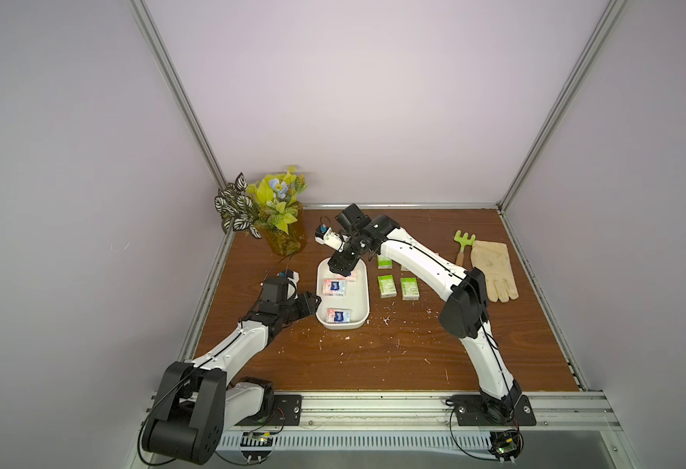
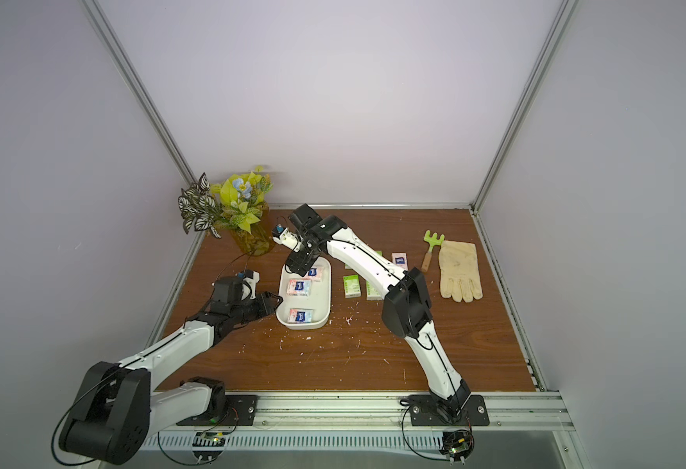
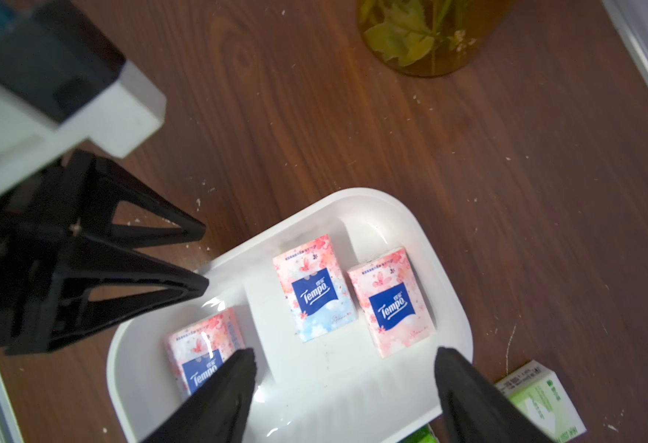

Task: Take the pocket tissues out of the storage box
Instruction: Pick up the pocket tissues from the storage box.

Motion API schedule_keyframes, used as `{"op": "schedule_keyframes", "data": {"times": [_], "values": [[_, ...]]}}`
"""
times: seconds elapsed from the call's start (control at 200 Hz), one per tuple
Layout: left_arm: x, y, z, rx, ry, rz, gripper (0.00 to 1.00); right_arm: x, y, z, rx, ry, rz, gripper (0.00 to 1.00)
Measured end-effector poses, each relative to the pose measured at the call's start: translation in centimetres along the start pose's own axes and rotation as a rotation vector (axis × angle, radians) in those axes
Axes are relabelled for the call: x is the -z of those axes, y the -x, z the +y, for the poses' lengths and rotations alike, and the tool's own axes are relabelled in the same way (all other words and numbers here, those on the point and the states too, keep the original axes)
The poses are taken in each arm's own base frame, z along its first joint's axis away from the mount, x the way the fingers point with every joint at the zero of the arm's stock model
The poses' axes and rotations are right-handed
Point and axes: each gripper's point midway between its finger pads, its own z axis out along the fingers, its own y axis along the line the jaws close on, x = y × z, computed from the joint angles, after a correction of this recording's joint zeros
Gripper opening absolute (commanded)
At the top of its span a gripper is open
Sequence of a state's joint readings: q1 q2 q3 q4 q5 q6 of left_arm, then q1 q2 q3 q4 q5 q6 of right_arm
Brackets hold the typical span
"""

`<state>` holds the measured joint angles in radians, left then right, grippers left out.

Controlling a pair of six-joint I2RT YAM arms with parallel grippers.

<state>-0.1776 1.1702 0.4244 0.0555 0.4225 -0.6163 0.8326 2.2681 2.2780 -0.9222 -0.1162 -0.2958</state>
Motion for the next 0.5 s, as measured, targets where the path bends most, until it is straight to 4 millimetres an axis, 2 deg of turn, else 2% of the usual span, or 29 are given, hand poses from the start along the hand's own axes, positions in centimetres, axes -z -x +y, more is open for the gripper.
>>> {"op": "schedule_keyframes", "data": {"times": [0.195, 0.5], "values": [[0.0, 0.0, -0.1, -0.001, -0.004, 0.002, 0.39, -2.6, -1.5, 1.9, 0.086, 0.041, 0.070, 0.79], [0.0, 0.0, -0.3, -0.002, -0.014, 0.004, 0.34, -5.3, -2.8, 3.1, 0.167, 0.062, 0.126, 0.81]]}}
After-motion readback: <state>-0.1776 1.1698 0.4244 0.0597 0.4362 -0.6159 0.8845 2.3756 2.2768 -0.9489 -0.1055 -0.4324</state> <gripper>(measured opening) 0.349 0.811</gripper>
